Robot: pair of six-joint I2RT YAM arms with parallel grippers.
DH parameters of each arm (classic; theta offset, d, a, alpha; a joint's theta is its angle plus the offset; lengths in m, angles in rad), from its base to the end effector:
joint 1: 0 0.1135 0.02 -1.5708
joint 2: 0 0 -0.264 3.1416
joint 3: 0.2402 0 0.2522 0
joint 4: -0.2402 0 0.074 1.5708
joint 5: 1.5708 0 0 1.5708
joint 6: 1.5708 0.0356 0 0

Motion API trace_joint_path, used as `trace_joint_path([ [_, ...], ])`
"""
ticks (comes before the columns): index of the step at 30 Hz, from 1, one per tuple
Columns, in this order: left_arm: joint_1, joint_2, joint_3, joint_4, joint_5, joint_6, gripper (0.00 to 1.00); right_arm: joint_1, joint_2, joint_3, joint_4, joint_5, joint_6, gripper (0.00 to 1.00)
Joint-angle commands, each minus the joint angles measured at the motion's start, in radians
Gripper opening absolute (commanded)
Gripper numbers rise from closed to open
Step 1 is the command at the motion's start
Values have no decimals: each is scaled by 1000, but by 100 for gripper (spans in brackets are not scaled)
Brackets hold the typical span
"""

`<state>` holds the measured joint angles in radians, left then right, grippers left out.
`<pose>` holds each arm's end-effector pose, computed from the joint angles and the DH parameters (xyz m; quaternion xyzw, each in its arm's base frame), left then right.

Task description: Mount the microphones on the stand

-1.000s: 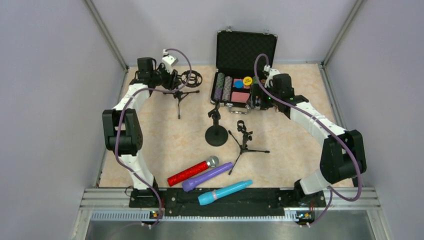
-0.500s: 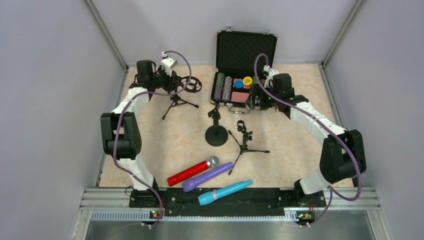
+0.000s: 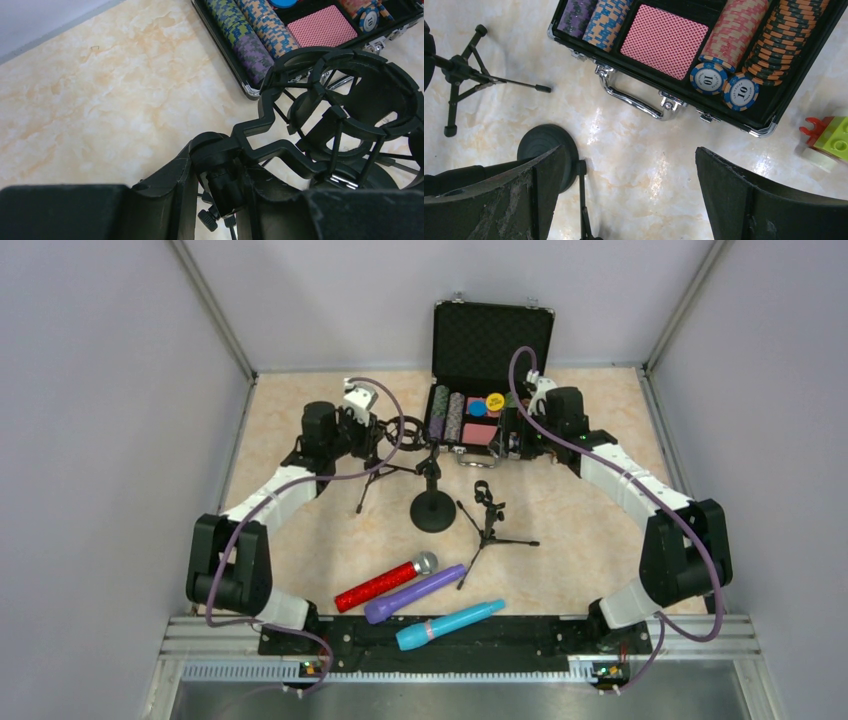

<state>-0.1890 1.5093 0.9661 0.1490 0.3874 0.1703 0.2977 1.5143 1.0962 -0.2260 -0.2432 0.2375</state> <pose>0.3346 -0.0777 0.2607 0.2510 0.7841 -0.1652 0.5430 0.3226 0.1080 0.2673 -0.0809 0.8859 0.2220 0.3992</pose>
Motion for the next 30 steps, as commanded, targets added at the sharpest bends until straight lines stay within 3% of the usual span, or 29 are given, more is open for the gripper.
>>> trace_joint_path([
  [1,-24,-125,-100,221,-173,-129,0,-6,-30,32,30,-27,12,98],
  [8,-107,-251,-297,374,-439,-180,0,-6,-31,18,44,-45,21,98],
  [21,-132,-271,-372,429,-511,-235,3,-6,-30,13,48,-44,26,98],
  [24,-136,-271,-378,425,-510,-233,10,-6,-28,12,48,-45,26,98],
  [30,-157,-275,-383,418,-518,-212,39,-5,-29,15,49,-45,29,98],
])
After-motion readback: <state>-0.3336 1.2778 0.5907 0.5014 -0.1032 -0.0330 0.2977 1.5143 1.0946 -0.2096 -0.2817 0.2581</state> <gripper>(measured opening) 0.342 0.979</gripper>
